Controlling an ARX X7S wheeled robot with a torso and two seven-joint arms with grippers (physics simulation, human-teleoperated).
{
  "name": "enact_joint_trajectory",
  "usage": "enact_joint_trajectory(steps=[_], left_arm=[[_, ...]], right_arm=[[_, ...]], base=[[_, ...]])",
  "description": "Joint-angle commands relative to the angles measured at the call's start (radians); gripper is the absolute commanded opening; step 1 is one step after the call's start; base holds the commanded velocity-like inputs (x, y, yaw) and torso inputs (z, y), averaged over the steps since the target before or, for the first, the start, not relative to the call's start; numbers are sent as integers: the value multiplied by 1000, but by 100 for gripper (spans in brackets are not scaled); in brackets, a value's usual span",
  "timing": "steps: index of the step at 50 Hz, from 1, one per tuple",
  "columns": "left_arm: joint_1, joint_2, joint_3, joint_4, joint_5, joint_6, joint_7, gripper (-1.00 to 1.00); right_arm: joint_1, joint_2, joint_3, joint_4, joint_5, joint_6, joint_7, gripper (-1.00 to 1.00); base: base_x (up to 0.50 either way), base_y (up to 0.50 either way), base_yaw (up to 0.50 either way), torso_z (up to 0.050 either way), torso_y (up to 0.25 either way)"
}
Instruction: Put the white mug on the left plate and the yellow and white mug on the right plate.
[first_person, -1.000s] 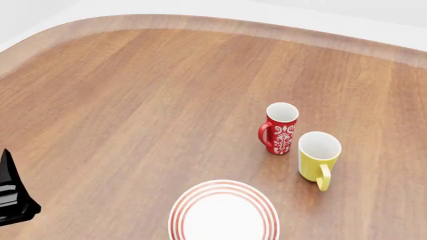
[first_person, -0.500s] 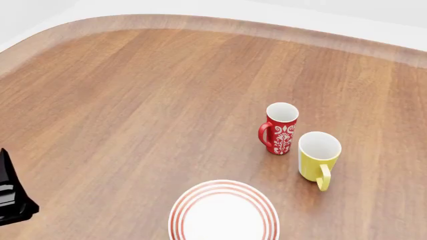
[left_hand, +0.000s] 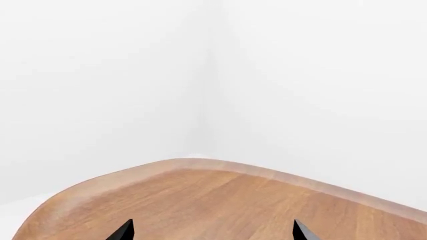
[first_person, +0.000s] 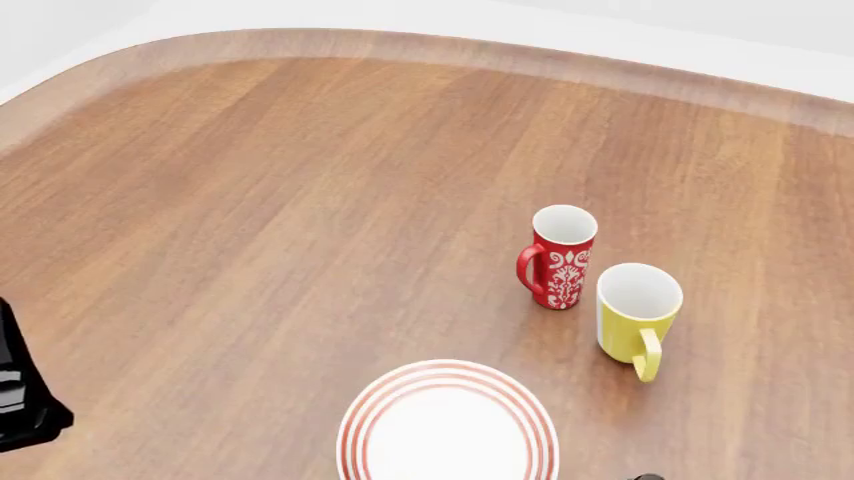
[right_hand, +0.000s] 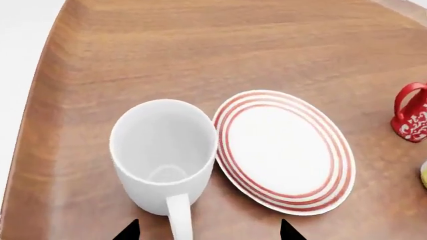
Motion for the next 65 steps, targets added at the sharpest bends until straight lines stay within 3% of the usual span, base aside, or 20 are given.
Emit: enact_joint_trajectory(steps=[1,16,46,65], left_arm=[[5,-6,-6,13,-11,-3,-7,100],[12,-11,-13,32,-25,-10,-22,100],[22,-21,-14,53,-43,-16,-41,100],[28,-30,-27,65,-60,-14,-48,100]], right_arm=[[109,-59,-78,157,-36,-12,-72,100],[134,-96,-187,262,-89,-24,-137,100],[220,-120,-267,277,-119,65,-168,100],[282,-184,-313,430,-156,22,-200,100]], base=[[0,0,0,0,0],[0,0,0,0,0],[0,0,0,0,0],[0,0,0,0,0]])
